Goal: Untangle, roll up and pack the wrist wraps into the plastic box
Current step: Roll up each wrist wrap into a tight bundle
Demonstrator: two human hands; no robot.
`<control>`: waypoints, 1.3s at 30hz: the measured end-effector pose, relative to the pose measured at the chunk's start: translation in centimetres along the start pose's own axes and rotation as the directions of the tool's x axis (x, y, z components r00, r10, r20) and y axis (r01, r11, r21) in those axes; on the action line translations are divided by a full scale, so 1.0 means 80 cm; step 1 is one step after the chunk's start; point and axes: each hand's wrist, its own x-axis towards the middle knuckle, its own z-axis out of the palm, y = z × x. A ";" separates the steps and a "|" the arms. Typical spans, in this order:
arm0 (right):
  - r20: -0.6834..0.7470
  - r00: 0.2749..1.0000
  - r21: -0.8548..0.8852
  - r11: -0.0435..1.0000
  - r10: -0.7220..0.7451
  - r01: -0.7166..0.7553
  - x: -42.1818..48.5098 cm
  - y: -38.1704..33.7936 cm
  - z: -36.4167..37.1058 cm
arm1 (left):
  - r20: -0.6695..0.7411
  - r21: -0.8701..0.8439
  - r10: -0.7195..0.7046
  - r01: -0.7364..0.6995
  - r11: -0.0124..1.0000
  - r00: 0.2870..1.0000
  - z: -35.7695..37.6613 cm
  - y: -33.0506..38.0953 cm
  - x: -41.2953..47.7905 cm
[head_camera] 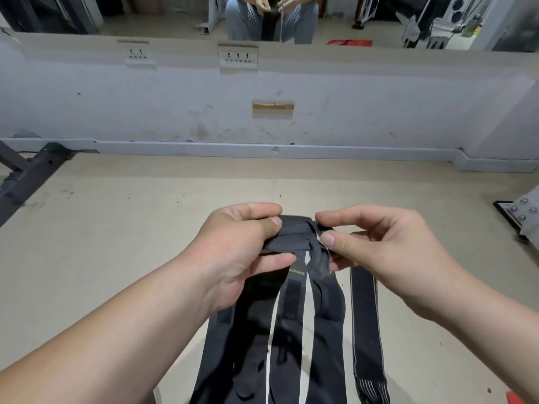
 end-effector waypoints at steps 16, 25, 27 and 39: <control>0.055 0.997 -0.014 0.998 -0.059 0.060 0.000 0.002 0.007 | -0.003 0.000 0.053 -0.053 0.999 0.999 -0.002 -0.005 0.006; 0.103 0.975 -0.270 0.938 -0.197 0.218 0.000 0.004 0.006 | 0.090 -0.084 0.013 -0.005 0.996 0.996 0.003 -0.011 -0.005; 0.078 0.941 -0.427 0.842 -0.330 0.331 0.002 0.008 0.004 | 0.116 -0.077 0.003 0.006 0.997 0.993 0.004 -0.014 -0.008; 0.002 0.953 -0.400 0.874 -0.302 0.278 0.008 0.003 -0.002 | 0.333 0.697 0.354 -0.481 0.531 0.874 -0.005 -0.025 -0.014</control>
